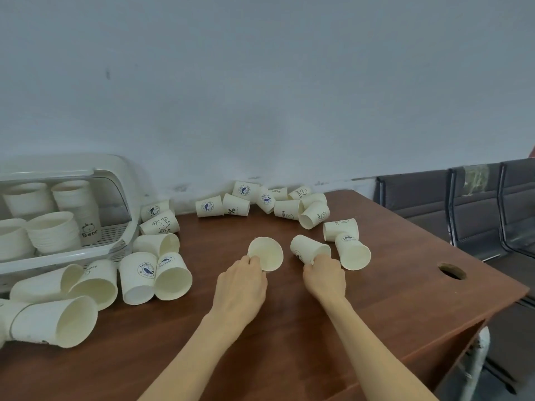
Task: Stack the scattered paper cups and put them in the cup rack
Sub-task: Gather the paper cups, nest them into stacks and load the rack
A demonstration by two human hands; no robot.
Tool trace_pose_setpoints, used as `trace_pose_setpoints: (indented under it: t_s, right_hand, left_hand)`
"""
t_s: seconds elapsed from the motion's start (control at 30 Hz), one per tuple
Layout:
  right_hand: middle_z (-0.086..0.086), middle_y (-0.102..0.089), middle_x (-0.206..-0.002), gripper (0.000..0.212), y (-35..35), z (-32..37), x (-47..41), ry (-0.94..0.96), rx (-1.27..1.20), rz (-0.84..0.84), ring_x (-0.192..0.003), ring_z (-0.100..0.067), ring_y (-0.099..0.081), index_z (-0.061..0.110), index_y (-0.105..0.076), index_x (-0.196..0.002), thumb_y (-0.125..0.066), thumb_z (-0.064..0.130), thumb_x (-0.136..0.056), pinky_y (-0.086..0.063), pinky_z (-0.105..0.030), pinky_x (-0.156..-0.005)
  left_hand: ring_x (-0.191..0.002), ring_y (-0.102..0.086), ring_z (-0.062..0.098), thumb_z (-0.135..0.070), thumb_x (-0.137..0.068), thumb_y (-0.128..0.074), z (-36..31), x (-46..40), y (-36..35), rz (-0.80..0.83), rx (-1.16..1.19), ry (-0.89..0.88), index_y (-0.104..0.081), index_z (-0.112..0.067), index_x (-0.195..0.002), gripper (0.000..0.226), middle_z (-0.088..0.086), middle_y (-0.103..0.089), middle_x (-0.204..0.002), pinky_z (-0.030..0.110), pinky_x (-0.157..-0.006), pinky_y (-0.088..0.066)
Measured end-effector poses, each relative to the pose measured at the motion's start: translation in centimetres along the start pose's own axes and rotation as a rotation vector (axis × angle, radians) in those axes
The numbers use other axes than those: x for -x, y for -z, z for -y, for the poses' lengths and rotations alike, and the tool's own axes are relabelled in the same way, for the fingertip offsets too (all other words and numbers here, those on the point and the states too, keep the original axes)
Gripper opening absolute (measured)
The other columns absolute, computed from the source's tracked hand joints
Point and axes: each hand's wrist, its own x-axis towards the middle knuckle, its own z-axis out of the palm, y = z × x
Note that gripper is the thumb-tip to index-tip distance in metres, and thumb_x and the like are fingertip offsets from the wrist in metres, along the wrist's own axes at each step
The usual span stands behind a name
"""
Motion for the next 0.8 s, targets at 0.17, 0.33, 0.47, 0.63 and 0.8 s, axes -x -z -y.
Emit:
trace_pose_setpoints:
  t_s: [0.17,0.33,0.47,0.63,0.8]
  right_hand:
    - [-0.018,-0.058,-0.119,0.031,-0.9,0.6,-0.4,-0.079,-0.105,-0.049,-0.109,-0.037,-0.057,0.004,-0.055,-0.119,-0.049,0.022,-0.094,-0.046,-0.038,-0.085]
    - [-0.016,-0.061,-0.111,0.022,-1.2,1.2,-0.2,-0.063,-0.180,-0.108,-0.102,-0.037,-0.057,0.014,-0.064,-0.105,-0.047,0.019,-0.092,-0.047,-0.040,-0.085]
    - [-0.017,-0.063,-0.115,0.034,-1.4,2.3,0.8,0.026,-0.227,-0.159,-0.107,-0.036,-0.056,0.018,-0.060,-0.125,-0.044,0.021,-0.096,-0.045,-0.040,-0.089]
    - [-0.013,-0.068,-0.111,0.035,-1.5,5.0,2.7,0.229,-0.183,-0.176,-0.103,-0.035,-0.060,0.021,-0.061,-0.125,-0.039,0.024,-0.098,-0.044,-0.037,-0.082]
    - [-0.007,-0.069,-0.090,0.030,-1.0,9.0,5.0,0.381,-0.207,-0.169,-0.082,-0.028,-0.060,0.021,-0.063,-0.116,-0.040,0.021,-0.097,-0.041,-0.033,-0.068]
  left_hand:
    - [-0.099,-0.058,0.020,-0.034,-0.100,-0.038,1.0,0.3,1.2,-0.042,0.021,0.012,-0.054,-0.019,-0.118,0.027,-0.004,-0.058,-0.113,0.031,-0.072,-0.041]
    - [-0.091,-0.059,0.020,-0.036,-0.101,-0.035,1.9,0.2,2.0,-0.074,0.018,0.028,-0.054,-0.020,-0.107,0.025,-0.005,-0.060,-0.103,0.031,-0.067,-0.039]
    - [-0.088,-0.060,0.021,-0.039,-0.101,-0.034,2.8,0.4,2.7,-0.104,0.050,0.060,-0.054,-0.020,-0.101,0.027,-0.005,-0.060,-0.096,0.035,-0.071,-0.046]
    - [-0.089,-0.060,0.020,-0.040,-0.102,-0.031,4.7,1.2,4.6,-0.149,0.043,0.087,-0.054,-0.020,-0.105,0.030,-0.004,-0.061,-0.097,0.032,-0.070,-0.043]
    - [-0.086,-0.057,0.023,-0.040,-0.102,-0.032,7.1,2.0,8.0,-0.229,0.025,0.149,-0.054,-0.019,-0.105,0.031,-0.002,-0.059,-0.096,0.035,-0.068,-0.044]
